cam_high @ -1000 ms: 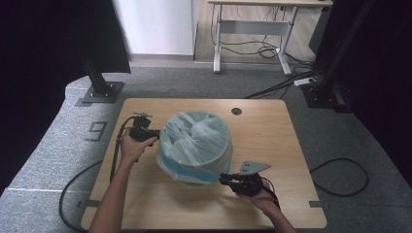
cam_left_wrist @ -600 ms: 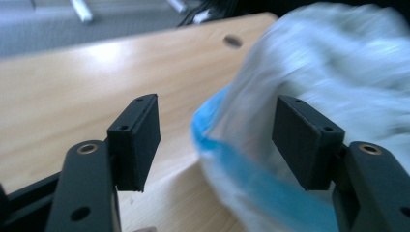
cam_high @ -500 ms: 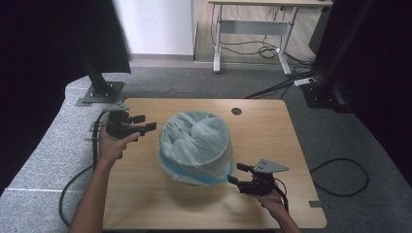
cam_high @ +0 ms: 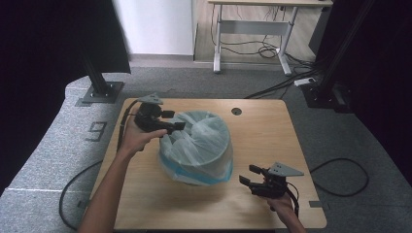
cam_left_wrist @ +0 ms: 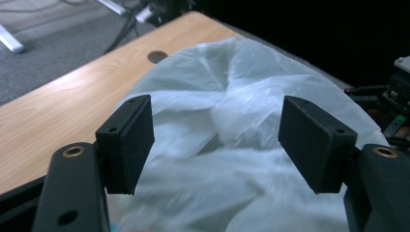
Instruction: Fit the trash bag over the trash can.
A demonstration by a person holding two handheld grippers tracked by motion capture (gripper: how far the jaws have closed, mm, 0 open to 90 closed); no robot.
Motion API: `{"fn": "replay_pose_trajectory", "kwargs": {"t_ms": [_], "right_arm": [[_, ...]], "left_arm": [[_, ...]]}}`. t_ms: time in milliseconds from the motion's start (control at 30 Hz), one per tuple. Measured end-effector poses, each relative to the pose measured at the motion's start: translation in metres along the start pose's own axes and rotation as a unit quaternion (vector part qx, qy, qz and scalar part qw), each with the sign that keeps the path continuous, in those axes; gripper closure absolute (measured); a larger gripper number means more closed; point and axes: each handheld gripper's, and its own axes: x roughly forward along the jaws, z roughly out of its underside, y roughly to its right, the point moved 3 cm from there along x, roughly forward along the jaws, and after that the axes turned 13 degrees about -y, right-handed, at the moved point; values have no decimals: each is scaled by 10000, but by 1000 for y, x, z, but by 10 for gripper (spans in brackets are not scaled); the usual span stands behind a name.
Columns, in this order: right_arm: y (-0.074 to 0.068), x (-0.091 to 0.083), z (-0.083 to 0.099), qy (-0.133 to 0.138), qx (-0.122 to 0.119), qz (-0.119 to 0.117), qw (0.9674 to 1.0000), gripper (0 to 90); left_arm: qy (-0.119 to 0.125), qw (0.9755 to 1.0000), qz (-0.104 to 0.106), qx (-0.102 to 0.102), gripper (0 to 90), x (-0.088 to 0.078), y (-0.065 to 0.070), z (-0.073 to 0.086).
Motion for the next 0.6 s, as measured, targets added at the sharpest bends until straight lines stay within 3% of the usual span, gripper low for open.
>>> {"fn": "replay_pose_trajectory", "kwargs": {"t_ms": [300, 467, 600], "right_arm": [[2, -1, 4, -98, 54, 28, 9999, 311], [4, -2, 5, -91, 62, 22, 9999, 313], [5, -1, 6, -136, 105, 81, 9998, 315]], "left_arm": [[-679, 9975, 5, 202, 317, 40, 13, -33], [-1321, 9911, -66, 162, 378, 67, 13, -42], [-1595, 9868, -109, 252, 404, 83, 17, -46]]}}
